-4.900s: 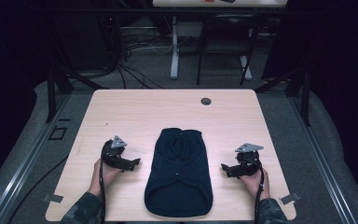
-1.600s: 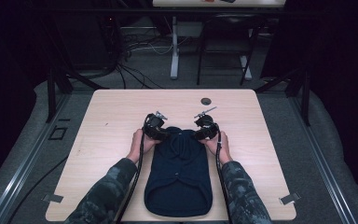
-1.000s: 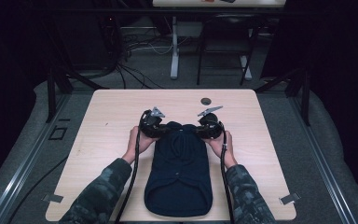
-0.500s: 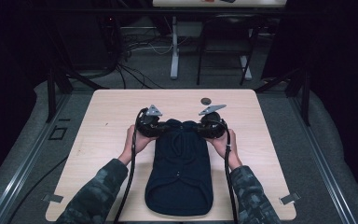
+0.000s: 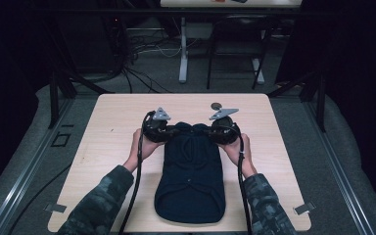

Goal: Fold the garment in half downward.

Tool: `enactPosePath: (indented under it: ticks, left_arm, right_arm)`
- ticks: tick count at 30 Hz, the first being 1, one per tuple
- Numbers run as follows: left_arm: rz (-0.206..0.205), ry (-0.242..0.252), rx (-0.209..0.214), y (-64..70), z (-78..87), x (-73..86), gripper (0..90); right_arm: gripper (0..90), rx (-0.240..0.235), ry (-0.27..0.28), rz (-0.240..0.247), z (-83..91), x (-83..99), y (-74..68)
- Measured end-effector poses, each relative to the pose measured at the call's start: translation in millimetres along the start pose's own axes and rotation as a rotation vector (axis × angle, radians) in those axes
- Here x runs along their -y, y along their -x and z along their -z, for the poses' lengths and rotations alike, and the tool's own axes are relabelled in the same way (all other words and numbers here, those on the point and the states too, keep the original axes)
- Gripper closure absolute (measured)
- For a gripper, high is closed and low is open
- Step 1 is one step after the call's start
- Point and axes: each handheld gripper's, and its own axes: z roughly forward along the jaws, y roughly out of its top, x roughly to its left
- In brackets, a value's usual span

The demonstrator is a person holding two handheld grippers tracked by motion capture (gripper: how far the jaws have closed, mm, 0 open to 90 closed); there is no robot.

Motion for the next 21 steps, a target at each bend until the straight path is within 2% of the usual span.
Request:
enactPosePath:
  ticks: [14,21]
  left_arm:
    - [-0.029,0.017,-0.004,3.5,11.5,-9.0,74.3]
    - [-0.042,0.028,-0.007,4.4,19.3,-14.0,74.3]
  right_arm:
    - [73.4,0.006,0.014,0.016,11.5,-5.8,-0.7]
    - [73.5,0.015,0.045,0.027,18.2,-8.8,-3.8]
